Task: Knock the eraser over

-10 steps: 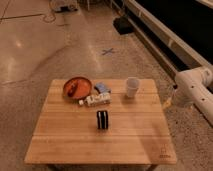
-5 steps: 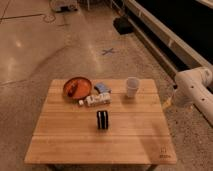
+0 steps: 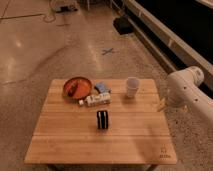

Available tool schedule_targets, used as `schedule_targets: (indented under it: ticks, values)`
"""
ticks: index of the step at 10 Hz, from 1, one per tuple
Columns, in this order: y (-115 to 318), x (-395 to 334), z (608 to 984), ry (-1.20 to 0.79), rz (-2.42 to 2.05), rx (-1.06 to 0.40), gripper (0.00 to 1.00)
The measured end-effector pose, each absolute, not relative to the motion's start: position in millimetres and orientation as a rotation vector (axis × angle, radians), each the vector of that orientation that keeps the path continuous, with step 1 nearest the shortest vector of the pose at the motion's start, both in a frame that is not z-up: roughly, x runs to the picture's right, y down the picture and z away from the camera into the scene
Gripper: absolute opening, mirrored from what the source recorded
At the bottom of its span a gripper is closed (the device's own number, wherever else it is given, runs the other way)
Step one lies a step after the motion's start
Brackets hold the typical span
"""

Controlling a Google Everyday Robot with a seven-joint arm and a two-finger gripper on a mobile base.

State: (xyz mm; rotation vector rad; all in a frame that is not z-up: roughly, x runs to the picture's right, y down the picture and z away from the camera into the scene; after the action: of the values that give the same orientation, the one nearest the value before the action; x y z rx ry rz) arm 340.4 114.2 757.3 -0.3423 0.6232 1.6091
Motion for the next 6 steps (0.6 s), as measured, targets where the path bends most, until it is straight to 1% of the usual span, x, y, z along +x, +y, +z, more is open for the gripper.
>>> schedule_targets:
  ticks: [3, 5, 6]
  values:
    - [124.0, 291.8, 757.4, 0.606, 1.558, -0.346, 0.77]
    - [134.2, 274.9, 756.3, 0.597, 1.529, -0.347, 0.77]
    - [150.1, 252.6, 754.6, 0.590, 1.505, -0.346, 0.77]
